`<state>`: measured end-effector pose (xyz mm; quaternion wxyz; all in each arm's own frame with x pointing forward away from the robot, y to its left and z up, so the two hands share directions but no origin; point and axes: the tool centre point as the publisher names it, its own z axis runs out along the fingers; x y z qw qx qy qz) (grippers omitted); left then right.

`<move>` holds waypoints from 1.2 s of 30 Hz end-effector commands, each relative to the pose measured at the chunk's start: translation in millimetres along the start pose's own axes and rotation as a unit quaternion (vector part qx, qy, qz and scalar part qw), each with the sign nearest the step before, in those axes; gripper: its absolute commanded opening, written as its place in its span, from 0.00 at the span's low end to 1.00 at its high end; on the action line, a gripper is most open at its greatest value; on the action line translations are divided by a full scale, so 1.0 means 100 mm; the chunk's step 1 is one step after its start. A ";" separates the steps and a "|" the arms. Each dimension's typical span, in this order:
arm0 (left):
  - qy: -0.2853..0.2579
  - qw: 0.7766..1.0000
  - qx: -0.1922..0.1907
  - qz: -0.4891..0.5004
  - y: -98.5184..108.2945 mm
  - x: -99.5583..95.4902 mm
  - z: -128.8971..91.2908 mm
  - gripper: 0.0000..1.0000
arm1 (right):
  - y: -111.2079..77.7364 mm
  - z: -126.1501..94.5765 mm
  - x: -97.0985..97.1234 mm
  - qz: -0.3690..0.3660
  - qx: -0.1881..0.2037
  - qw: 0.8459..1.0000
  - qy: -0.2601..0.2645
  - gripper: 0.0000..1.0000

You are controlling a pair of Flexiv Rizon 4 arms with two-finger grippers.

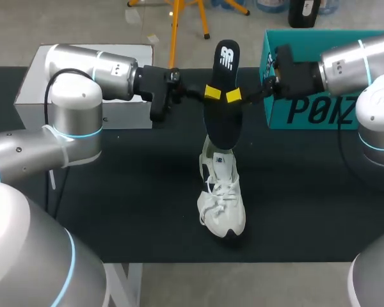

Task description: Take the shoe out of the shoebox, open the shoe tongue, remove and reinsert the insole, then place the shoe into the shoebox

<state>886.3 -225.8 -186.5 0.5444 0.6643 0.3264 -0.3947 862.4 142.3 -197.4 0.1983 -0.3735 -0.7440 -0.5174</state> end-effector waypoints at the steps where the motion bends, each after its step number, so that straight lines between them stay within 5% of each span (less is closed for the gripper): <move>1: -0.001 1.000 0.000 0.001 0.00 0.01 0.02 0.00 | -0.03 -0.02 0.01 0.000 -0.004 1.000 0.002 0.29; 7: -0.001 1.000 0.000 0.001 0.00 0.01 0.02 0.00 | -0.05 0.04 0.02 0.002 -0.001 1.000 0.009 0.20; 12: -0.001 1.000 0.000 0.001 0.00 0.01 0.02 0.00 | -0.05 0.07 0.00 0.002 0.000 1.000 0.010 0.00; 25: -0.001 1.000 0.000 0.001 0.00 0.01 0.02 0.00 | 0.03 0.07 0.10 -0.005 0.004 1.000 0.011 0.00; 26: 0.001 1.000 0.012 -0.011 -0.01 0.00 0.02 0.38 | 0.04 0.07 0.11 -0.007 0.005 1.000 0.009 0.00; 27: 0.014 0.999 0.014 -0.025 -0.02 -0.02 0.02 1.00 | 0.04 0.07 0.12 -0.009 0.006 1.000 0.008 0.00; 36: 0.036 0.988 0.025 -0.146 -0.48 -0.36 -0.33 1.00 | 0.06 0.05 0.04 -0.009 0.015 1.000 -0.009 0.00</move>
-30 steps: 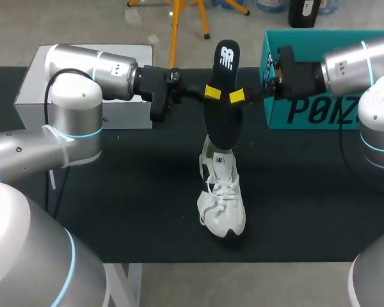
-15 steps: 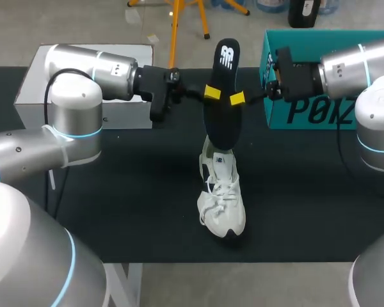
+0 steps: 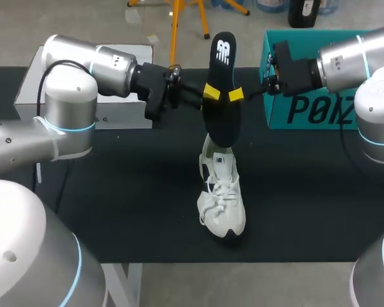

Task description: Take the shoe out of the shoebox, open the shoe tongue, remove and reinsert the insole, then place the shoe into the shoebox

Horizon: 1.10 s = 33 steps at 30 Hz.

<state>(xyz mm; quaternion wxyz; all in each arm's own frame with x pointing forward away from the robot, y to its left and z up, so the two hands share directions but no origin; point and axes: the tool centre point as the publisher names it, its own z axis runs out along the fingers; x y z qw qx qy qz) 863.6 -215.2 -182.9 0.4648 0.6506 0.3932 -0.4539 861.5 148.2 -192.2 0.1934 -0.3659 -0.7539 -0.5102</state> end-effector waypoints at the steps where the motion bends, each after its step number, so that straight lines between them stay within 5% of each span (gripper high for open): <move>1: 0.027 0.998 -0.016 -0.048 -0.43 -0.16 -0.29 1.00 | 0.02 0.01 -0.04 0.001 0.005 1.000 -0.006 0.00; 9: 0.012 0.992 -0.022 -0.124 -0.85 -0.24 -0.60 1.00 | 0.04 -0.02 -0.03 0.013 -0.007 1.000 -0.016 0.00; 33: 0.012 0.992 -0.022 -0.124 -0.85 -0.24 -0.60 1.00 | 0.05 -0.02 -0.01 0.016 -0.016 1.000 -0.015 0.00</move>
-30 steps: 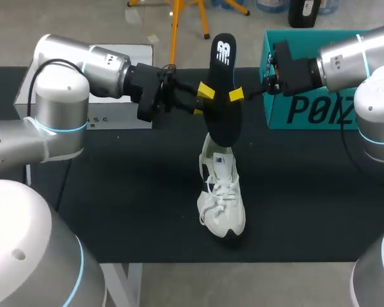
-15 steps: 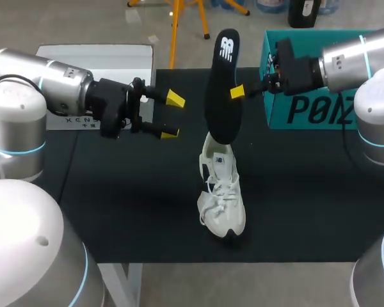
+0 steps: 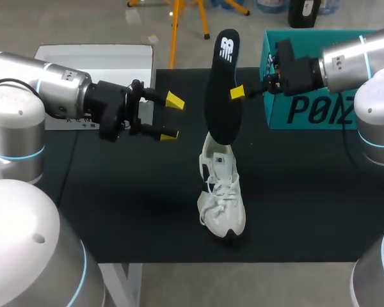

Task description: Take the shoe out of the shoebox, open the shoe tongue, remove and reinsert the insole, then place the shoe into the shoebox

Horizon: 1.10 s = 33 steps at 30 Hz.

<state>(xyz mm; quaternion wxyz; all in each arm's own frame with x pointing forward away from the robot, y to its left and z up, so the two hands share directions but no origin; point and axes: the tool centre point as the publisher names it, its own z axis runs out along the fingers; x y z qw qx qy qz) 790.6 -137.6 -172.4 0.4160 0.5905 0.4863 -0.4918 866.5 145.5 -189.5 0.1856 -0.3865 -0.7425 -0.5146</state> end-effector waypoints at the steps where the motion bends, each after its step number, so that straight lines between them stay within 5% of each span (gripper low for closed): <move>1: 0.002 1.000 0.001 0.000 0.00 0.00 0.00 1.00 | 0.00 0.01 0.01 0.001 0.000 1.000 -0.002 0.00; 6: 0.081 0.994 0.022 -0.070 0.03 -0.06 -0.18 1.00 | 0.00 0.01 0.01 0.001 0.000 1.000 -0.002 0.00; 7: 0.146 0.983 0.011 -0.109 0.00 0.01 -0.20 1.00 | 0.00 0.01 0.01 0.001 0.000 1.000 -0.002 0.00; 10: 0.172 0.972 0.015 -0.160 -0.14 0.10 -0.27 1.00 | 0.00 0.01 0.01 0.001 0.000 1.000 -0.002 0.00; 23: 0.200 0.898 -0.068 -0.386 -0.74 0.29 -0.44 1.00 | 0.00 0.01 0.01 0.001 0.000 1.000 -0.002 0.00; 30: 0.220 0.840 -0.095 -0.487 -0.87 0.51 -0.63 1.00 | 0.00 0.01 0.01 0.001 0.000 1.000 -0.002 0.00; 31: 0.258 0.813 -0.106 -0.511 -0.88 0.55 -0.68 1.00 | 0.00 0.01 0.01 0.001 0.000 1.000 -0.002 0.00; 33: 0.258 0.813 -0.106 -0.511 -0.88 0.55 -0.68 1.00 | 0.00 0.01 0.01 0.001 0.000 1.000 -0.002 0.00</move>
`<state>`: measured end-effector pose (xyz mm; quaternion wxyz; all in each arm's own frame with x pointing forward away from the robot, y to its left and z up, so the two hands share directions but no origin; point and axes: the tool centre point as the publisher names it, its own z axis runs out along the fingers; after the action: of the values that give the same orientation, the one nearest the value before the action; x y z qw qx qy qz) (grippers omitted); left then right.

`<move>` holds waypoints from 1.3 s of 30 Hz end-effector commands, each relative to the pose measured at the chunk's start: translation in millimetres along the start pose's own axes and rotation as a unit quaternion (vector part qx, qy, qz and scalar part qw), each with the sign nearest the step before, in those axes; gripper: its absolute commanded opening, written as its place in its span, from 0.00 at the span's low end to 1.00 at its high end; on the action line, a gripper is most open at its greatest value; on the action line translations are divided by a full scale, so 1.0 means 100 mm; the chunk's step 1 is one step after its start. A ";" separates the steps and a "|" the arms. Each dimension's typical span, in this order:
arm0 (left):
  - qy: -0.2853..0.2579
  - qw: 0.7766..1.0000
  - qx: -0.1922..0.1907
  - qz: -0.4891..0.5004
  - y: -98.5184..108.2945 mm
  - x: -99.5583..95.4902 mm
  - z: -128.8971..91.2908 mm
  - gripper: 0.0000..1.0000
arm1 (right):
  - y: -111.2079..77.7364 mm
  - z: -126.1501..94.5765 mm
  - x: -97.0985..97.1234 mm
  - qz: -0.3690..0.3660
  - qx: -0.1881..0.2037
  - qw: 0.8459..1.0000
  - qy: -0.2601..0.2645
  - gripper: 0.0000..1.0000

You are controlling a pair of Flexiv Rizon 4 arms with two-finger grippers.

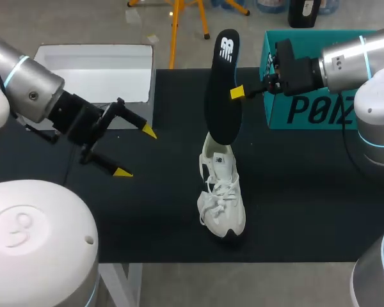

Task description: Take the shoe out of the shoebox, open the shoe tongue, remove and reinsert the insole, then place the shoe into the shoebox

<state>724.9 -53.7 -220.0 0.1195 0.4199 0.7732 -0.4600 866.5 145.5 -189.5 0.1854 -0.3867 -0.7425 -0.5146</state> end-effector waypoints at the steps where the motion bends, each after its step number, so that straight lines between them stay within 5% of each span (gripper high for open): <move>1: 0.057 0.985 -0.051 -0.155 -0.06 0.05 -0.07 1.00 | 0.00 0.01 0.01 0.001 0.000 1.000 -0.002 0.00; 14: 0.078 0.979 -0.073 -0.172 0.02 -0.04 0.01 1.00 | 0.00 0.01 0.01 0.001 0.000 1.000 -0.002 0.00; 24: 0.067 0.962 -0.103 -0.246 0.28 0.21 -0.12 1.00 | 0.00 0.01 0.01 0.001 0.000 1.000 -0.002 0.00; 39: 0.079 0.949 -0.117 -0.283 0.32 0.29 -0.13 1.00 | 0.01 0.02 -0.02 0.001 0.001 1.000 0.002 0.00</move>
<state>733.0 -20.6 -249.5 -0.0283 0.2015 0.9152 -0.3480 866.4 145.5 -189.6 0.1858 -0.3868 -0.7423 -0.5147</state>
